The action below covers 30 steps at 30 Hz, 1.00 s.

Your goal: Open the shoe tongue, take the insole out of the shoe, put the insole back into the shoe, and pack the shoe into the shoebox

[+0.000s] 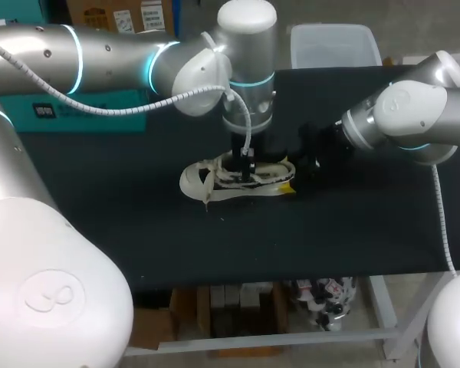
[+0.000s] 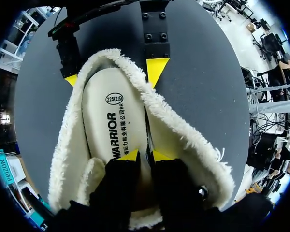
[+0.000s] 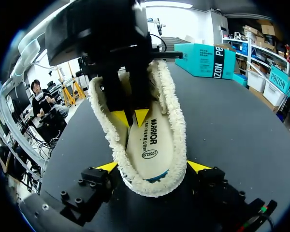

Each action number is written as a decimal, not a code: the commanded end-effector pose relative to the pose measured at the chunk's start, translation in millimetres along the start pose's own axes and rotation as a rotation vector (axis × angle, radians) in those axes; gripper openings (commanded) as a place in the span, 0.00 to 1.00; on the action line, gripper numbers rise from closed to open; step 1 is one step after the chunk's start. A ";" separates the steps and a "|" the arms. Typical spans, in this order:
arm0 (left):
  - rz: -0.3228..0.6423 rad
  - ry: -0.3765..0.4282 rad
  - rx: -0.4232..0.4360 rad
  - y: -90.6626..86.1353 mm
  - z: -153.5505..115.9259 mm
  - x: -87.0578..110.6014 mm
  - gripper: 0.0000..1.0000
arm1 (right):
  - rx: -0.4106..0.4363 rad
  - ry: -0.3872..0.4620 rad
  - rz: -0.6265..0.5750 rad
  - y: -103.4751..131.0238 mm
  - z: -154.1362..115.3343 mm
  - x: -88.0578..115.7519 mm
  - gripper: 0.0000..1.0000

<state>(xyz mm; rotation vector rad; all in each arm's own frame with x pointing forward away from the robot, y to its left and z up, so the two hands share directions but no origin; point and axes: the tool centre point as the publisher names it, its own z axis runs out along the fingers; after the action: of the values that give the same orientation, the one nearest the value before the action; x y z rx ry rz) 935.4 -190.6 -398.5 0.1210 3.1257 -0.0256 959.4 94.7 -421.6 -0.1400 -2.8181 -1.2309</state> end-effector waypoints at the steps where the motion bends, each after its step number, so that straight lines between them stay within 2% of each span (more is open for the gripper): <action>1: -0.001 -0.065 -0.017 -1.8 33.3 9.3 0.19 | -0.001 0.000 0.000 0.3 -0.6 -0.7 0.00; 5: -0.002 -0.128 -0.053 -1.1 42.3 4.7 0.19 | -0.001 0.000 0.000 0.3 -0.6 -0.7 0.00; 11: -0.011 -0.173 -0.048 1.5 47.0 -6.8 0.20 | -0.001 0.000 0.000 0.3 -0.6 -0.7 0.00; 30: -0.053 -0.255 -0.063 -4.8 58.3 -48.2 0.24 | -0.001 0.000 0.000 0.3 -0.6 -0.7 0.00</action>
<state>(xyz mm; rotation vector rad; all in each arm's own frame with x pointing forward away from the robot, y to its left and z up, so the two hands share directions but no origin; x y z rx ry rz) 959.1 -194.5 -396.6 0.0378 2.8756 0.0430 961.2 93.6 -421.6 -0.1439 -2.8199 -1.2309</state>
